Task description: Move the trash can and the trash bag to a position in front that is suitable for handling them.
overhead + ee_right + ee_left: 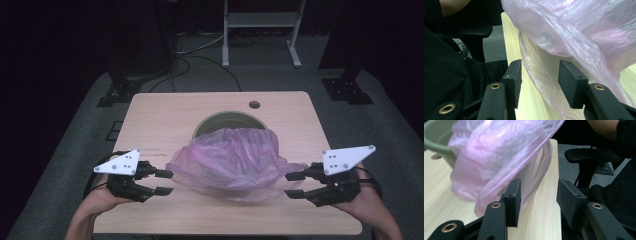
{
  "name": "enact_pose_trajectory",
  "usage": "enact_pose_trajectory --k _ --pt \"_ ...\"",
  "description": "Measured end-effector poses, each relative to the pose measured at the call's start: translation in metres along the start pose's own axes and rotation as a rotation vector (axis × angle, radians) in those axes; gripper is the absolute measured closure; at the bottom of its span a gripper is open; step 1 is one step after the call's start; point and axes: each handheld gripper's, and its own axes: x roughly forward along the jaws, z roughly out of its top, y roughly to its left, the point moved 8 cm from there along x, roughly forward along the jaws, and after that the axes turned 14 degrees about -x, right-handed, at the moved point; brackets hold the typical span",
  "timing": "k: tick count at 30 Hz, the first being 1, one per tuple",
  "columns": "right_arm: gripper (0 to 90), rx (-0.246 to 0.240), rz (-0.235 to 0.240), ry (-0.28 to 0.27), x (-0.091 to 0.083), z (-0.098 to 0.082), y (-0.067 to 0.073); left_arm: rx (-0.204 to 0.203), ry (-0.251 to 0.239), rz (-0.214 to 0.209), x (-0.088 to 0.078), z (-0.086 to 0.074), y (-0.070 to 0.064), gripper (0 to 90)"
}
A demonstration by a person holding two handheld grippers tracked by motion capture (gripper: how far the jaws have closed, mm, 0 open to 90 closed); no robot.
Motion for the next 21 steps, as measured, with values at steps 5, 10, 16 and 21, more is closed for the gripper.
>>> enact_pose_trajectory --k 5,10,16,21 --pt "53.3 -0.012 -0.021 -0.014 -0.012 0.005 0.006 0.012 -0.019 0.005 -0.006 0.011 -0.007 53.9" --pt "52.7 -0.022 -0.062 -0.022 -0.026 0.009 0.008 0.011 -0.028 0.023 -0.009 0.018 -0.009 52.5" --pt "50.6 -0.016 -0.105 -0.022 -0.034 0.012 -0.005 0.011 -0.022 0.043 -0.005 0.023 0.0 50.8" --pt "48.3 -0.014 -0.111 -0.003 -0.027 0.014 -0.021 0.012 0.002 0.053 0.005 0.028 0.011 46.4"
